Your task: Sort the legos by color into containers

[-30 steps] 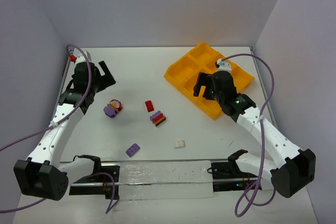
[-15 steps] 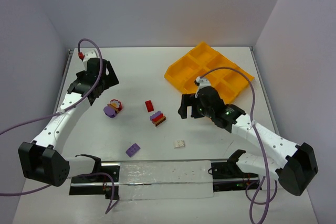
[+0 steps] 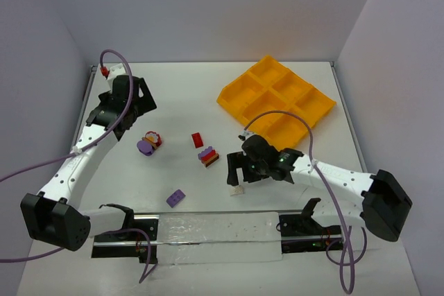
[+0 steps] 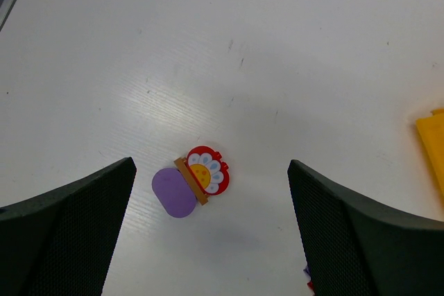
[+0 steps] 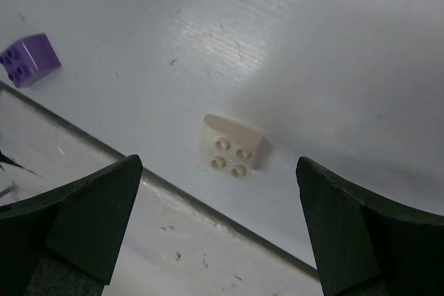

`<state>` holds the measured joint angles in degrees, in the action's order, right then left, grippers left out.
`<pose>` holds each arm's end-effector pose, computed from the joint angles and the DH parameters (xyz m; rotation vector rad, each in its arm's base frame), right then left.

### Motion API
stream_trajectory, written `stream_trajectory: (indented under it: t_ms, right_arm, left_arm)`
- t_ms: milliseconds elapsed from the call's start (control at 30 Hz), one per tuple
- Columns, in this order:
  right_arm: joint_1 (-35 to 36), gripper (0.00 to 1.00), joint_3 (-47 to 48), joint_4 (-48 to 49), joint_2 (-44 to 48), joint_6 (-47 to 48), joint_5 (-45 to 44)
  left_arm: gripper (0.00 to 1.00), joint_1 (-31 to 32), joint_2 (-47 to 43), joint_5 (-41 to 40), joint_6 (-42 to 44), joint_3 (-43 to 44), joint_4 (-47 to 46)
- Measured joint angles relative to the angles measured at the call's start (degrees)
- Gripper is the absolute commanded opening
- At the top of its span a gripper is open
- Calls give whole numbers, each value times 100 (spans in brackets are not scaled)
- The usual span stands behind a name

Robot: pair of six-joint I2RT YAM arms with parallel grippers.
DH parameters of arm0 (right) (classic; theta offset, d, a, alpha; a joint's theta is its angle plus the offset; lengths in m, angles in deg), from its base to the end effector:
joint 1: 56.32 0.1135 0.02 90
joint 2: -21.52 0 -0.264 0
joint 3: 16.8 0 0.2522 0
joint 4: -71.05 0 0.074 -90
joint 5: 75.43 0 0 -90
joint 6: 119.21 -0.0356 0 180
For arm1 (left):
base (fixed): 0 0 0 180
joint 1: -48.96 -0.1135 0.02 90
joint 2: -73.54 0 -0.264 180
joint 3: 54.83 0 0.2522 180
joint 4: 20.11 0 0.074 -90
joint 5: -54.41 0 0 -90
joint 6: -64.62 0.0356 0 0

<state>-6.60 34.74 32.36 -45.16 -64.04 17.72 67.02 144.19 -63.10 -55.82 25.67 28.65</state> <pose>0.1431 0.1718 0.2016 -0.3655 2.6139 0.6335 0.2553 -0.0659 0.3394 -0.4814 2.1080 0.0578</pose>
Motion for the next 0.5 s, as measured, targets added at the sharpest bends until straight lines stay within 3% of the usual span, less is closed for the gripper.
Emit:
stream_trajectory:
  t_ms: [167,500]
  right_arm:
    - [200,100,2,199,-631,-30,471]
    - [411,100,3,633,-928,-377,750]
  left_arm:
    - [99,0,-41,-147,-18,0,0]
    - [99,0,-68,-211,-68,0,0]
